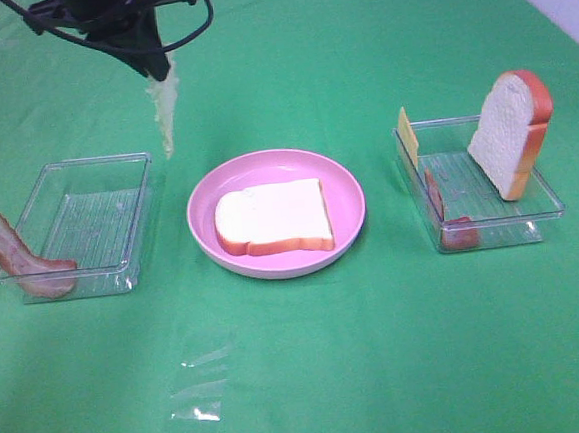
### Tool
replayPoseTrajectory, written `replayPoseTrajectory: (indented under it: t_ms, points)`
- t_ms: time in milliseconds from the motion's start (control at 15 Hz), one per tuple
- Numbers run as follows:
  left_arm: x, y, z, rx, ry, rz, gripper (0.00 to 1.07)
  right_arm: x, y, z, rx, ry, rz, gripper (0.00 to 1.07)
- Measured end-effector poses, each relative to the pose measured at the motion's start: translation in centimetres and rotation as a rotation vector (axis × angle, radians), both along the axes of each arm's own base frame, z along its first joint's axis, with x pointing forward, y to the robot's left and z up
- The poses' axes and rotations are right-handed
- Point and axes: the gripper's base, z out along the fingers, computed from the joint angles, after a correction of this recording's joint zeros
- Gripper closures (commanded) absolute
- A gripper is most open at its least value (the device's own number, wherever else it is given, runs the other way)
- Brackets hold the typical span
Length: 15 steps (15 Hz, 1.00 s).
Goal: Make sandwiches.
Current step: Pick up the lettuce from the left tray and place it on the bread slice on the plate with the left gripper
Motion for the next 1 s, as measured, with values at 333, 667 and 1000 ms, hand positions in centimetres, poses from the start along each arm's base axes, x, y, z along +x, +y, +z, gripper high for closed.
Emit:
replayPoseTrajectory:
  t_ms: [333, 667, 1000]
  points:
    - [-2.3, -7.6, -1.9, -0.158, 0.055, -0.151, 1.07, 0.0, 0.0, 0.0, 0.000, 0.000, 0.000, 0.09]
    - [-2.2, -11.2, -6.1, -0.213, 0.087, -0.164, 1.07, 0.0, 0.0, 0.0, 0.000, 0.000, 0.000, 0.09]
    - [-1.1, -12.2, -8.8, -0.282, 0.083, -0.144, 1.07, 0.0, 0.0, 0.0, 0.000, 0.000, 0.000, 0.09]
